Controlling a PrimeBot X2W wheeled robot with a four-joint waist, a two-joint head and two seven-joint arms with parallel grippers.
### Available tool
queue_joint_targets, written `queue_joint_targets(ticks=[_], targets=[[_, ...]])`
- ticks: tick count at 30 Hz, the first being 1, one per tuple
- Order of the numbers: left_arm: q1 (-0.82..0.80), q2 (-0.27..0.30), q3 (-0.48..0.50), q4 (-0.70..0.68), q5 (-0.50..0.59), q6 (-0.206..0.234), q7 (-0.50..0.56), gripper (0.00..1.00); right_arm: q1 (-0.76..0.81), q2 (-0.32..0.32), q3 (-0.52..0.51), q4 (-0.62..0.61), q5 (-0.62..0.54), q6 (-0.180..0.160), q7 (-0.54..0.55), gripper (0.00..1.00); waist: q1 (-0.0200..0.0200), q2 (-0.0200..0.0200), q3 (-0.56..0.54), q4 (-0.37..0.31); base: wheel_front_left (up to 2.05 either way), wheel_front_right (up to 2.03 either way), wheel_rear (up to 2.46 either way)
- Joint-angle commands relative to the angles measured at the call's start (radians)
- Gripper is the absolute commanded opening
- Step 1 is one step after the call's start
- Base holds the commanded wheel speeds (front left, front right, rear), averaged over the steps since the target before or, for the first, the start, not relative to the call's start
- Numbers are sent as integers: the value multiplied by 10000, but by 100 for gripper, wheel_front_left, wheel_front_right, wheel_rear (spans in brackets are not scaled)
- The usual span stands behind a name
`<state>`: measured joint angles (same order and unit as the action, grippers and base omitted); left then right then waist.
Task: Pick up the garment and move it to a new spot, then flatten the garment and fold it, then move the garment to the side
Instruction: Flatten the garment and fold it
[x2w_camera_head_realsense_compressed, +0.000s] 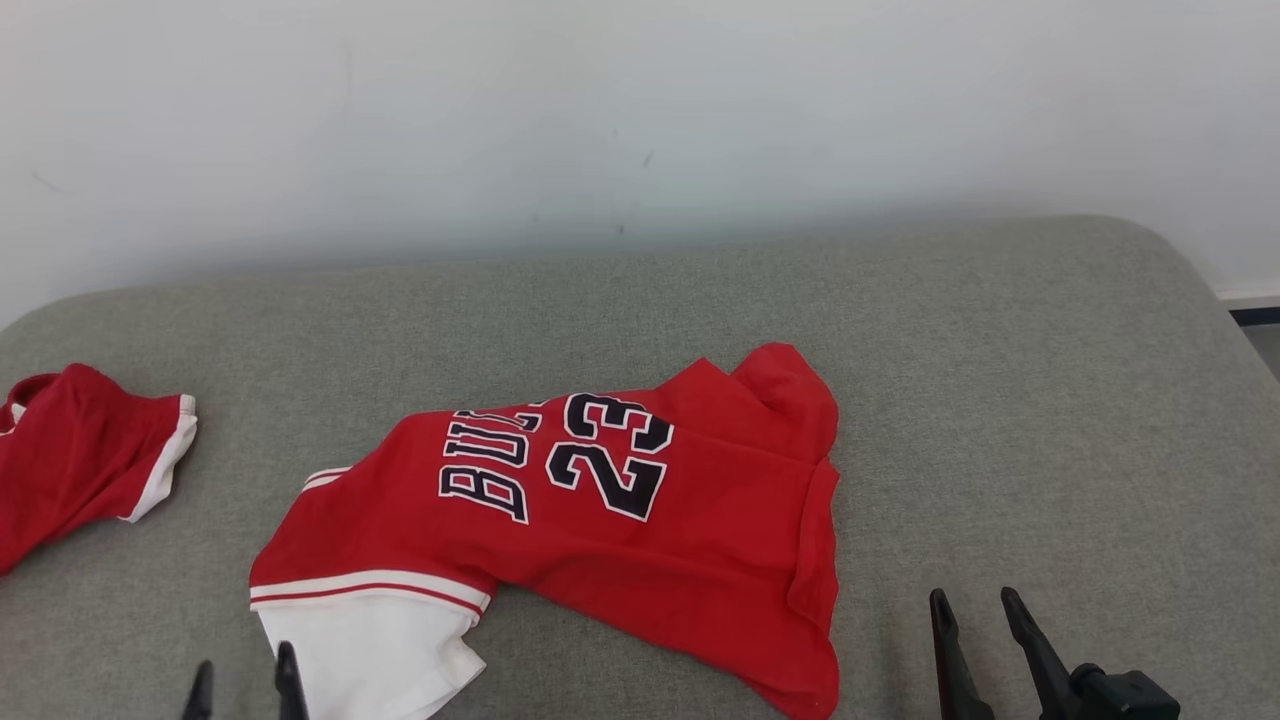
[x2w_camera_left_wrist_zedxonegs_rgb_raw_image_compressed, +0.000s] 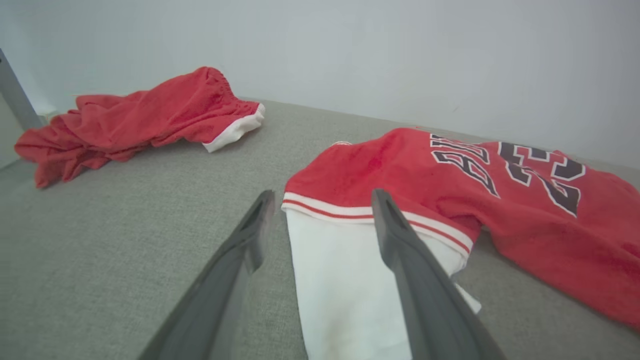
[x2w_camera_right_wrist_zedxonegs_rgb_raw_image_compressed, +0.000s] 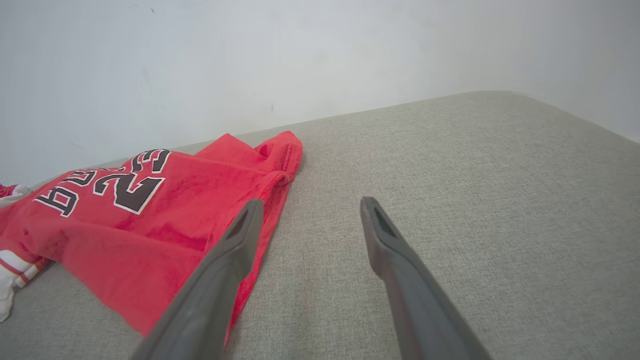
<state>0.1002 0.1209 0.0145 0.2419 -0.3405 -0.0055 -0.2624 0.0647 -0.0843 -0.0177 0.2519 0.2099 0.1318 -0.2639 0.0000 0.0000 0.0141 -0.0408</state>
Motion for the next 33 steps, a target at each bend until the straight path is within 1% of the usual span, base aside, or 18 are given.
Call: queue_joint_targets(ticks=[1, 5, 8, 16, 22, 28, 33], targets=[[-48, -63, 281, -477, 411, 49, -32, 100, 84, 41, 14, -119, -80, -23, -7, 100, 0, 0, -11, -3, 0, 0, 0], [-172, -159, 663, -1190, 1025, -23, -33, 100, 81, 78, 18, -171, -103, -23, -7, 100, 0, 0, -14, 5, 0, 0, 0], [-203, -177, 810, -1465, 1470, -127, -34, 100, 34, 95, 56, -191, -136, -23, -7, 100, 0, 0, -28, -18, 0, 0, 0], [18, -66, 947, -1491, 2123, -386, -35, 100, -19, 60, 359, -474, -390, -23, -7, 100, 0, 0, -78, -194, 0, 0, 0], [220, 46, 951, -1554, 2376, -547, -34, 100, -1, 18, 682, -692, -578, -23, -7, 100, 0, 0, -60, -218, 0, 0, 0], [293, 69, 1239, -1697, 2429, -410, -36, 100, 11, -23, 825, -890, -638, -23, -7, 100, 0, 0, -30, -166, 0, 0, 0], [449, -9, 1486, -1556, 2304, -380, -34, 100, 55, -25, 831, -981, -671, -23, -7, 100, 0, 0, -17, -139, 0, 0, 0]])
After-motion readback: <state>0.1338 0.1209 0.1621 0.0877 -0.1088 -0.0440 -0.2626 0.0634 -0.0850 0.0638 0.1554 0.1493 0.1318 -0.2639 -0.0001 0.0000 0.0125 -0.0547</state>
